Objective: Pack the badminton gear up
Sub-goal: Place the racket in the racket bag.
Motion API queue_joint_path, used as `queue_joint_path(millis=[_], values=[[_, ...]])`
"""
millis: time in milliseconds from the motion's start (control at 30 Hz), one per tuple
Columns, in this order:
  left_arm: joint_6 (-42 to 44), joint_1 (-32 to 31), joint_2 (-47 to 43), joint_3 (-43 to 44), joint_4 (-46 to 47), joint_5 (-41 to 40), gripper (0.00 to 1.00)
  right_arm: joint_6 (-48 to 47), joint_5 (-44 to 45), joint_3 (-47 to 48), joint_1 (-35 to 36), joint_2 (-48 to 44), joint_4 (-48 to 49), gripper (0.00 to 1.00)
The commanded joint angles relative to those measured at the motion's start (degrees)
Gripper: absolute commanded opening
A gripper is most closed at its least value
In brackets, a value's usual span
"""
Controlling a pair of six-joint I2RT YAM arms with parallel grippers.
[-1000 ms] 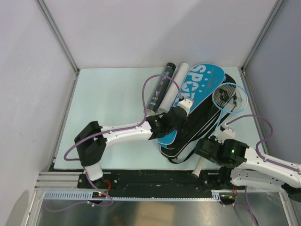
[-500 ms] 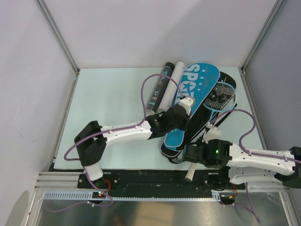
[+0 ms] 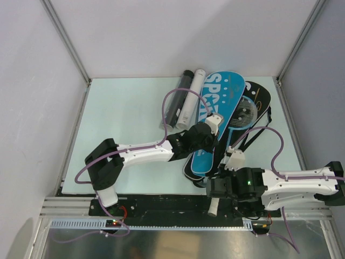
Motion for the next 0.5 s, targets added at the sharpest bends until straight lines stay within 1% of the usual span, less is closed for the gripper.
queue_joint_path(millis=[0,167,233,333,400,467], values=[[1.6,0.1,-4.1,-0.5,5.7,3.6,0.0,-5.7,6.7,2.8,5.3,-1.7,6.1,0.0],[2.4,0.1,-3.8,-0.6,6.2,5.3,0.0,-10.1,6.8,2.8,8.5,-2.8,9.2,0.0],[2.9,0.2,-3.9,-0.7,6.3,5.9,0.0,-7.0,7.9,2.8,9.0,-3.7,5.7,0.0],[2.1,0.2,-4.1,-1.0,6.5,6.4,0.0,-0.3,12.1,2.4,9.1,-5.4,-0.7,0.0],[0.5,0.2,-4.2,-1.2,6.7,6.8,0.0,1.7,15.7,1.9,8.3,-6.8,-2.0,0.0],[-1.7,0.2,-4.5,-1.6,7.2,8.6,0.0,1.7,18.8,0.8,6.3,-8.4,-1.1,0.0]])
